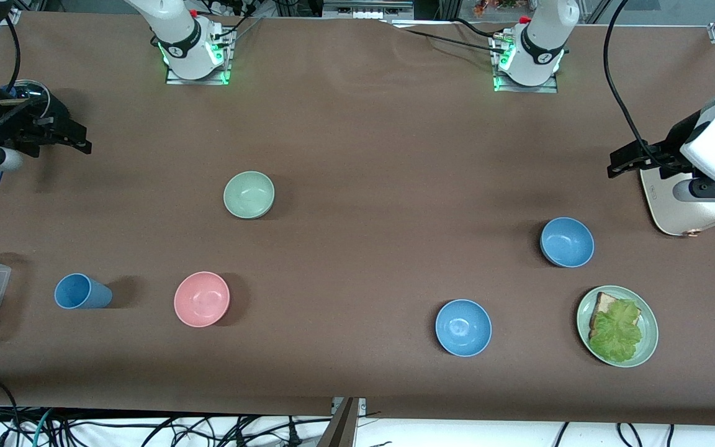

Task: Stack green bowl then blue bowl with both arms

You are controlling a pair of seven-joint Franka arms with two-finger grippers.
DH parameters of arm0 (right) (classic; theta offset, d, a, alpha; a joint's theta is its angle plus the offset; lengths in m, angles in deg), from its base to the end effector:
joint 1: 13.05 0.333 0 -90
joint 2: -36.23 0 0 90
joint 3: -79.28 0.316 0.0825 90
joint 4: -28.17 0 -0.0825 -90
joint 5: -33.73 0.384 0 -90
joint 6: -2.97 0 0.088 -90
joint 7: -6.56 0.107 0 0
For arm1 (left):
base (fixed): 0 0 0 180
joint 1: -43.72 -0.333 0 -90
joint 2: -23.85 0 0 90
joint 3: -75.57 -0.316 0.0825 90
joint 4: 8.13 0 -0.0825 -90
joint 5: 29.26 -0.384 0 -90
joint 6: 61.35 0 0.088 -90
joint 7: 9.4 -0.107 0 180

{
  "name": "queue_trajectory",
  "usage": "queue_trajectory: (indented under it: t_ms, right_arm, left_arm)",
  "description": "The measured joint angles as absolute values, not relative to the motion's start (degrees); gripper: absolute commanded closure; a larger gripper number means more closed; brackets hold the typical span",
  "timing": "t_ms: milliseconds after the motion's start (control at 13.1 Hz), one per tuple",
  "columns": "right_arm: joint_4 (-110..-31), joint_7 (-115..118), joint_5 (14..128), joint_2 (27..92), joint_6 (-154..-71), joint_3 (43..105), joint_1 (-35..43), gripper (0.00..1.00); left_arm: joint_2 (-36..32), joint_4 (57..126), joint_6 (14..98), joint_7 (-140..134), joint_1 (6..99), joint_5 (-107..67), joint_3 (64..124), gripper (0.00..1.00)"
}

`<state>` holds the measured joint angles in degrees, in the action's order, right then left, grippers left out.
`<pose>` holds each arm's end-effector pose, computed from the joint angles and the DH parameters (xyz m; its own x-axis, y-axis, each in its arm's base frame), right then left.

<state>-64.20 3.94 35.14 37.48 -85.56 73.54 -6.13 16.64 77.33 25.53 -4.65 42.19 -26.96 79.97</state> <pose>0.5558 0.0147 0.5909 0.9939 0.0666 -0.0875 0.0646 -0.9976 -0.0264 0.5848 -0.0310 0.5857 0.9941 0.0304 -0.1042 0.0349 -0.9985 0.0412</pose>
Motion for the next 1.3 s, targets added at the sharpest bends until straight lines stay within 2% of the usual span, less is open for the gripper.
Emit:
queue_trajectory:
  t_ms: [1301]
  right_arm:
    - [-64.33, 3.84, 32.81, 37.31, -85.66, 78.26, -6.06, 0.00]
  left_arm:
    - [16.63, 77.32, 25.53, -4.65, 42.19, -26.96, 79.98, 0.00]
